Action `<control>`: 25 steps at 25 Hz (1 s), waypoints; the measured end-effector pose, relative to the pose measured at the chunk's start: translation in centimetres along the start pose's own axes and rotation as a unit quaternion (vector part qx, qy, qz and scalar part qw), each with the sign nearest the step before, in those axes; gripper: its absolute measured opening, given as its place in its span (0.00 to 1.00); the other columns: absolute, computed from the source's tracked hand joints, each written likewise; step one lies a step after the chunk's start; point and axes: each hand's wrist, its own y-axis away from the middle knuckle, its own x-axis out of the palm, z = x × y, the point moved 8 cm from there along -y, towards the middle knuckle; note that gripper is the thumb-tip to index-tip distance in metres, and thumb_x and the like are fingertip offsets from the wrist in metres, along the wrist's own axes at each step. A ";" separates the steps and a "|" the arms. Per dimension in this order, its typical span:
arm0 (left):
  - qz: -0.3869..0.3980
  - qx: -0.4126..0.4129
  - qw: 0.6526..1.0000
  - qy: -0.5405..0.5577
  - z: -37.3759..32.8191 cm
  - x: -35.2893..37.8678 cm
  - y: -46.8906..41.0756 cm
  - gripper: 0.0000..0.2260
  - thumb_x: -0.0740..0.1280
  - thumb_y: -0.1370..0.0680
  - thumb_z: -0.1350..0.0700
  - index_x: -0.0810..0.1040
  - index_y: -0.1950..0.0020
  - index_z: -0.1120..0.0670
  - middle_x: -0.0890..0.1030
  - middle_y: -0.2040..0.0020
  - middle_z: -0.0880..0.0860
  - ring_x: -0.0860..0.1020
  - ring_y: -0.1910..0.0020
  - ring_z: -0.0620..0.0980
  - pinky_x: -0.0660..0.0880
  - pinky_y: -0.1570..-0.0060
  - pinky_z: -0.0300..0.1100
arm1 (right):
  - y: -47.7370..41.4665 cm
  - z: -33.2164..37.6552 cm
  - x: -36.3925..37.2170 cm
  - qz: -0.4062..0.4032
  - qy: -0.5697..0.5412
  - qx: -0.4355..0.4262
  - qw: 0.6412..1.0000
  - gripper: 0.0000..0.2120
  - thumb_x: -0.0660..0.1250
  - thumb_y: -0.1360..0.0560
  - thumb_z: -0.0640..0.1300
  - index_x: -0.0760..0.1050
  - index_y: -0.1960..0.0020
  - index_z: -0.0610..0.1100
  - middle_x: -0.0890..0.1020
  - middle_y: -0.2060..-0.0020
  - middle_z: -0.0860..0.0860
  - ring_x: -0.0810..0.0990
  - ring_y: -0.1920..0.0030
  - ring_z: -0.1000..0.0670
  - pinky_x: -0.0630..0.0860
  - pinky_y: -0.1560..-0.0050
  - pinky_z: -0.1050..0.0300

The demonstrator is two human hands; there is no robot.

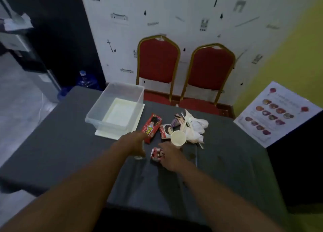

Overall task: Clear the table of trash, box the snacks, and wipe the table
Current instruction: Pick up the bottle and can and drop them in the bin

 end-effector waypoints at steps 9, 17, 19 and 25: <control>-0.098 -0.014 0.981 0.165 4.5 1.5 2.6 0.23 0.75 0.32 0.55 0.73 0.40 0.49 0.76 0.43 0.53 0.77 0.46 0.54 0.75 0.50 0.44 | -0.3 -1.6 4.3 0.009 0.200 0.069 0.977 0.30 0.72 0.26 0.39 0.64 0.27 0.44 0.67 0.31 0.43 0.80 0.40 0.40 0.78 0.44 0.44; -0.169 -0.150 0.946 0.233 12.0 2.5 12.6 0.18 0.74 0.41 0.45 0.75 0.55 0.47 0.79 0.59 0.47 0.77 0.58 0.48 0.74 0.59 0.41 | -0.1 5.1 4.7 -0.013 -0.018 0.037 0.999 0.28 0.75 0.39 0.66 0.78 0.44 0.53 0.76 0.48 0.51 0.80 0.53 0.50 0.79 0.54 0.52; -0.166 -0.171 0.942 0.237 13.9 3.8 15.8 0.20 0.73 0.43 0.43 0.76 0.56 0.48 0.81 0.59 0.46 0.78 0.58 0.47 0.75 0.57 0.41 | 0.9 8.6 7.4 0.010 -0.127 -0.012 0.992 0.21 0.78 0.38 0.63 0.77 0.51 0.53 0.76 0.52 0.52 0.78 0.58 0.56 0.77 0.56 0.59; -0.132 -0.225 0.930 0.258 20.0 10.3 24.2 0.15 0.76 0.37 0.46 0.78 0.54 0.43 0.81 0.61 0.41 0.77 0.61 0.32 0.68 0.65 0.26 | 5.9 15.8 18.1 0.087 -0.258 -0.077 0.959 0.22 0.78 0.35 0.54 0.75 0.45 0.52 0.79 0.50 0.54 0.80 0.54 0.60 0.77 0.55 0.63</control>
